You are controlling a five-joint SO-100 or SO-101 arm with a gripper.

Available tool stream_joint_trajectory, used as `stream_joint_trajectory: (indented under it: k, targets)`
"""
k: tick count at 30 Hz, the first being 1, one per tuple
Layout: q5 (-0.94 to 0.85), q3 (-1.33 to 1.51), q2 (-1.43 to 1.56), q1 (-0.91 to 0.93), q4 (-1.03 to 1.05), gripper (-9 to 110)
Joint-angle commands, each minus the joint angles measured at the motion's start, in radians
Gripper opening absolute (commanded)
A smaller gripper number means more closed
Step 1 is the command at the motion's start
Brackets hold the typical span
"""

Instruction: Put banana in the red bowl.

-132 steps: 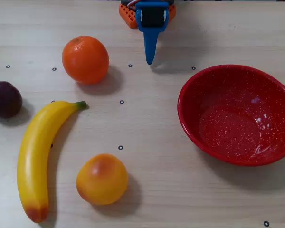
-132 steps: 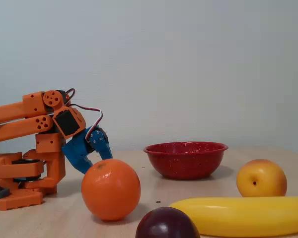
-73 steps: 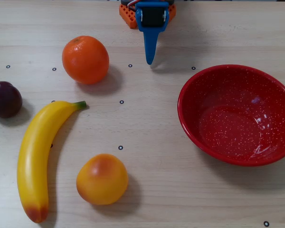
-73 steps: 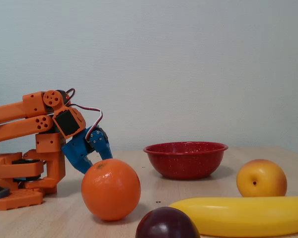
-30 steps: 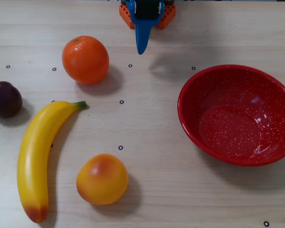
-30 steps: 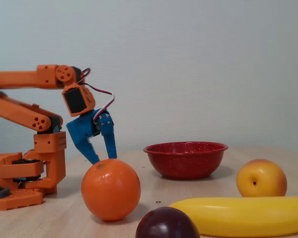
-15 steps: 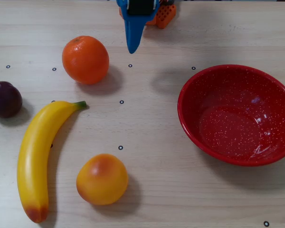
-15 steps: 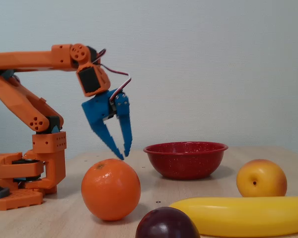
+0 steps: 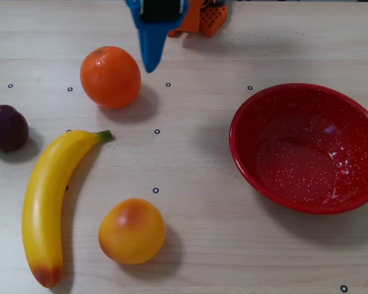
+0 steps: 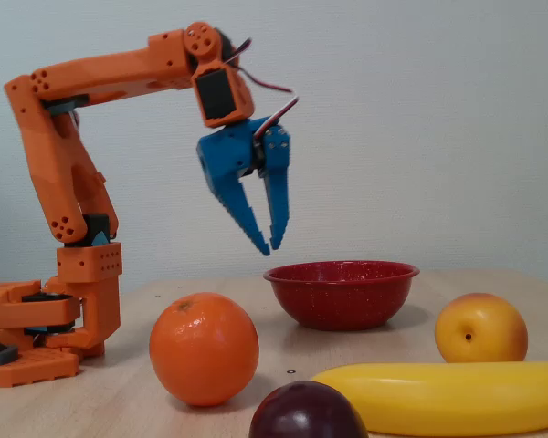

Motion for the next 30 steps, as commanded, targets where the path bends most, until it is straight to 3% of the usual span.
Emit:
stream_joint_trajectory:
  k: [1,12,17,26,30]
  targets:
    - [-0.066,-0.156,-0.008,0.028,0.023,0]
    - [-0.430,-0.399,-0.212,0.124,0.084,1]
    - [-0.643,-0.466,-0.299,0.175,0.121,13]
    - [-0.784,-0.669,-0.505,0.270,0.106,18]
    - [-0.864,-0.759,-0.592,0.319,0.080,26]
